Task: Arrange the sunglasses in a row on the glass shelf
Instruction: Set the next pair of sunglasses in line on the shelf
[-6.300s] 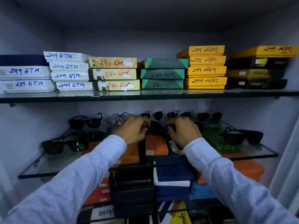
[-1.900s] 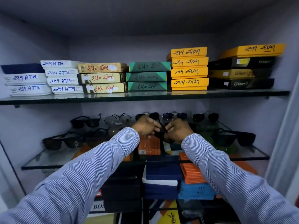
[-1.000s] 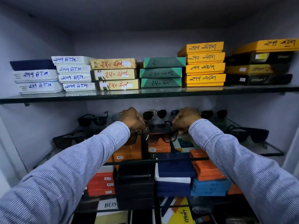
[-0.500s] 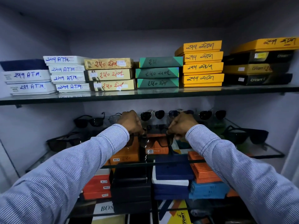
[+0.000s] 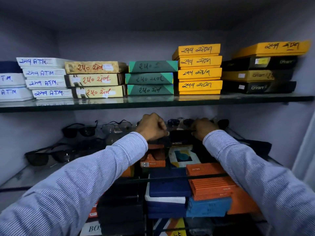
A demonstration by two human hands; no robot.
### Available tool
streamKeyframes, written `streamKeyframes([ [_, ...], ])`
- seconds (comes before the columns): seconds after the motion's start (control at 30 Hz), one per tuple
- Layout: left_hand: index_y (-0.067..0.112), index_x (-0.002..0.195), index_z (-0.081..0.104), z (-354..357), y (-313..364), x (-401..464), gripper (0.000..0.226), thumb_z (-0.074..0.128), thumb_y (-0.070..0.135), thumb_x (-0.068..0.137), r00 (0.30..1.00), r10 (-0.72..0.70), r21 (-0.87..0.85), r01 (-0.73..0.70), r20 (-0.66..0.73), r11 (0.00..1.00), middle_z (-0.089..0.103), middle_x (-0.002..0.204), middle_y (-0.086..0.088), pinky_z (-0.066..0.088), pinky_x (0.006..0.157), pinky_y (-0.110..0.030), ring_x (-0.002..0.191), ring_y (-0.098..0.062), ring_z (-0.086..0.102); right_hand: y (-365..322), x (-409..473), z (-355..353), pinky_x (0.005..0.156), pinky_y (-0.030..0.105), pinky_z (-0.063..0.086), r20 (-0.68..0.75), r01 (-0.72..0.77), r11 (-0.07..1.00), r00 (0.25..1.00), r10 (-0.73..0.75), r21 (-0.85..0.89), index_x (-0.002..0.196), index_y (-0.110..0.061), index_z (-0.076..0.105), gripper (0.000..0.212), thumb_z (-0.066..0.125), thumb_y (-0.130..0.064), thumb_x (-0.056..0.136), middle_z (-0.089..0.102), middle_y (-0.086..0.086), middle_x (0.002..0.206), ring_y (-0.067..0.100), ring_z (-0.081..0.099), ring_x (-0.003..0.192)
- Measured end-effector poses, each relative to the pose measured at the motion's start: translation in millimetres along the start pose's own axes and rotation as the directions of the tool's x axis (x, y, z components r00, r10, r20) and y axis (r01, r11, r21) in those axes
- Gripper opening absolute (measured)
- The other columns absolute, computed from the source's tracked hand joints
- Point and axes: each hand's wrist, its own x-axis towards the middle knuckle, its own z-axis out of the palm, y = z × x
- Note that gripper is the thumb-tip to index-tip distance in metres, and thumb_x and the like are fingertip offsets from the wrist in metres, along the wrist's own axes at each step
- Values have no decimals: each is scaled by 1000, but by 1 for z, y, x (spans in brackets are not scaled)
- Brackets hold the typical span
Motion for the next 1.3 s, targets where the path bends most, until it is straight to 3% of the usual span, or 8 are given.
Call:
streamKeyframes([
  [0.13, 9, 92, 79, 13, 11, 10, 21, 83, 23, 77, 999, -5, -15, 5, 38, 1000, 78, 92, -2, 47, 80, -20, 84, -12, 67, 3, 5, 6, 101, 43, 47, -22, 32, 994, 999, -35, -105, 139, -13, 54, 45, 56, -19, 95, 54, 19, 139, 39, 55, 126],
  [0.37, 16, 89, 78, 26, 19, 21, 11, 78, 23, 80, 998, -5, 15, 4, 63, 1000, 79, 99, -2, 52, 100, -30, 102, -19, 70, 8, 16, 5, 95, 40, 48, 62, 117, 992, 992, -114, -46, 140, -21, 50, 48, 51, -28, 93, 58, 19, 134, 35, 59, 120],
  [0.57, 10, 120, 70, 27, 25, 30, 34, 59, 29, 95, 1000, -8, 42, 7, 17, 999, 69, 127, -18, 51, 100, -37, 119, -36, 62, 15, 0, -9, 95, 42, 53, -13, 266, 963, 964, -266, 38, 111, -8, 70, 28, 54, -22, 94, 67, 16, 119, 33, 64, 107],
  [0.8, 1, 100, 75, 18, 32, 34, 37, 75, 35, 86, 975, -138, -138, 163, 176, 977, 76, 98, -13, 65, 67, -37, 68, -27, 74, 36, -29, -20, 86, 37, 50, -259, 488, 862, 822, -507, -139, 110, -15, 69, 22, 61, -25, 92, 65, 7, 116, 27, 57, 110],
  [0.97, 4, 85, 79, 18, 42, 25, 21, 87, 20, 75, 983, -3, -97, 21, 183, 995, 76, 84, -7, 66, 67, -45, 78, -30, 78, 52, -37, -19, 82, 37, 54, -243, 491, 870, 839, -488, -52, 103, -16, 71, 17, 67, -25, 89, 67, 4, 109, 22, 63, 96],
  [1.13, 39, 59, 68, 26, 47, 24, 21, 84, 30, 71, 980, 189, 119, -196, 65, 973, 67, 59, 17, 56, 76, -68, 69, -17, 70, 63, -40, -16, 86, 28, 51, -296, 449, 875, 874, -387, 182, 105, -14, 73, 17, 67, -20, 90, 63, 3, 107, 15, 61, 91],
  [1.2, 38, 57, 66, 25, 50, 19, 26, 81, 28, 76, 960, 273, 170, -280, 64, 945, 64, 64, 15, 57, 76, -65, 73, -19, 68, 66, -39, -15, 86, 29, 50, -339, 387, 893, 892, -299, 230, 110, -10, 72, 22, 68, -17, 89, 63, 9, 111, 21, 63, 92],
  [1.3, 21, 76, 76, 25, 56, 14, 7, 78, 20, 82, 929, 367, 200, -368, 48, 908, 73, 79, -1, 61, 78, -50, 76, -22, 70, 68, -36, -15, 87, 34, 55, -325, 316, 913, 918, -225, 260, 100, -8, 75, 20, 76, -17, 82, 72, 11, 101, 24, 67, 92],
])
